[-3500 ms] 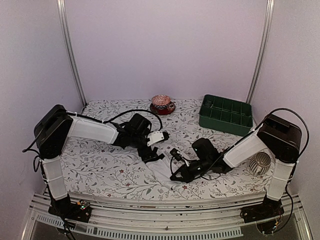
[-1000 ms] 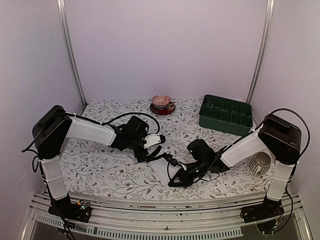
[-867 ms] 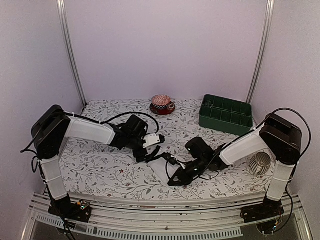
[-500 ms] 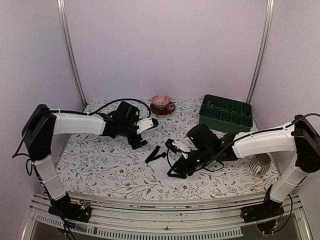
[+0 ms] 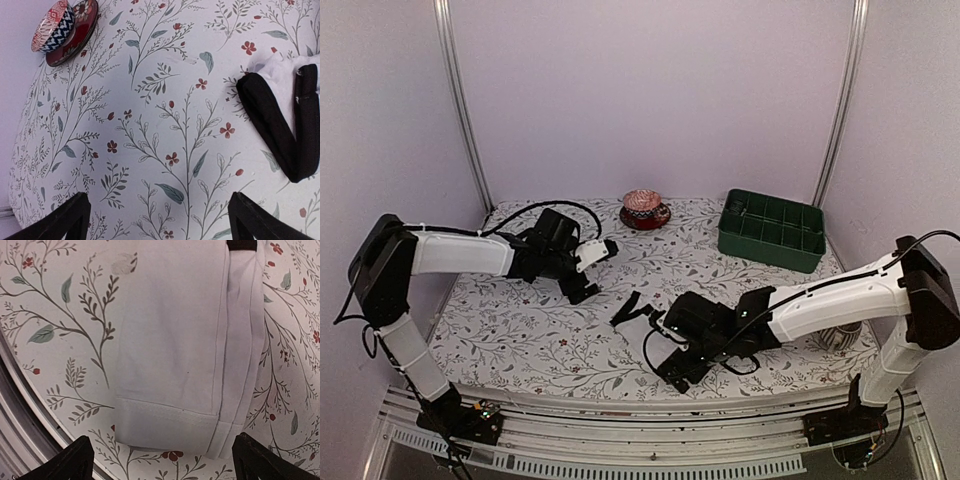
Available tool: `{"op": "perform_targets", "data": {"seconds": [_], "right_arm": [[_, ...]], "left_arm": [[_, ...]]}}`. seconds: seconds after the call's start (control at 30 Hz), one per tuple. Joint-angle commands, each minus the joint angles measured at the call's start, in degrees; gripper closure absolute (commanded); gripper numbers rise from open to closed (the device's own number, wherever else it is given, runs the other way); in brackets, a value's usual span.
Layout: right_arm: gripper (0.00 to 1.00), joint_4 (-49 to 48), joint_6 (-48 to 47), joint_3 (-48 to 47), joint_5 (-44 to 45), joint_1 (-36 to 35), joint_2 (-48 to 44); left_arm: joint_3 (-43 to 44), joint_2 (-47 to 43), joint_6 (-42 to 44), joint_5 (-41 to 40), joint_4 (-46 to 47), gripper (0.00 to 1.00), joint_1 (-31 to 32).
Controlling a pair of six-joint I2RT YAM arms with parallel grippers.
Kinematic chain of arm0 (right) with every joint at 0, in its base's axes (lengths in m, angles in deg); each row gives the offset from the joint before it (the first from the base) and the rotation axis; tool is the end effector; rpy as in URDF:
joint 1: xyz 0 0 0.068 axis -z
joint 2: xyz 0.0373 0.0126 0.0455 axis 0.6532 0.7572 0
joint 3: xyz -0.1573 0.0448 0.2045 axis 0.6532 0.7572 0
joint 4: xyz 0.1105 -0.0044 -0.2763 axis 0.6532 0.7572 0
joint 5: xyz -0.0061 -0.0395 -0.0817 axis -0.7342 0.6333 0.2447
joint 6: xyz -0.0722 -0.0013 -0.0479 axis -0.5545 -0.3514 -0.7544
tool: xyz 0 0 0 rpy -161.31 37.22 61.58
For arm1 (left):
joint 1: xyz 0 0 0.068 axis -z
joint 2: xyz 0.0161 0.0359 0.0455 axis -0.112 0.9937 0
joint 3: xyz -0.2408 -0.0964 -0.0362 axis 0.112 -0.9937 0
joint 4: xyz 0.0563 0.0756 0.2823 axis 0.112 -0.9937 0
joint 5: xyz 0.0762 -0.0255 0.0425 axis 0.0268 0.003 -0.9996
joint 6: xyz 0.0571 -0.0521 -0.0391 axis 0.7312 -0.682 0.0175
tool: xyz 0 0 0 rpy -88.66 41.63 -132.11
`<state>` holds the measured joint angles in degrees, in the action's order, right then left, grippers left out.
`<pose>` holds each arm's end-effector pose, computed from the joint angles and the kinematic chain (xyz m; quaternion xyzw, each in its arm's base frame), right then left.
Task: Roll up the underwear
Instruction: Rotate the underwear at the center of the board.
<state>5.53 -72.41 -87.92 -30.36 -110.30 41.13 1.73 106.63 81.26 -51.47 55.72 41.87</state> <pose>0.1407 0.3442 0.1057 -0.4163 0.8757 0.1065 0.2203 0.3394 -0.2382 0.1175 0.5103 0.7802 0.0049 0.3617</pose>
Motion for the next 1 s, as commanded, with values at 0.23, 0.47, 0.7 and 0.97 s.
{"op": "perform_targets", "data": {"seconds": [0.23, 0.47, 0.7, 0.97], "right_arm": [[0.01, 10.7, 10.5, -6.3, 13.3, -2.5, 11.7], [0.01, 16.3, 16.2, -5.4, 20.4, -0.2, 10.4], [0.01, 7.5, 8.7, -3.9, 17.4, 11.0, 11.0], [0.01, 3.1, -0.7, -14.4, 14.6, 20.9, 20.2]], "left_arm": [[-3.7, -4.5, -2.8, 1.3, 5.7, 0.01, -1.0], [-4.4, -4.1, -2.9, 1.1, 6.6, 0.01, -1.1], [-5.0, -4.1, -3.1, 1.2, 7.3, 0.02, -1.0], [-5.2, -5.2, -3.5, 1.6, 8.0, 0.01, -1.2]]}}
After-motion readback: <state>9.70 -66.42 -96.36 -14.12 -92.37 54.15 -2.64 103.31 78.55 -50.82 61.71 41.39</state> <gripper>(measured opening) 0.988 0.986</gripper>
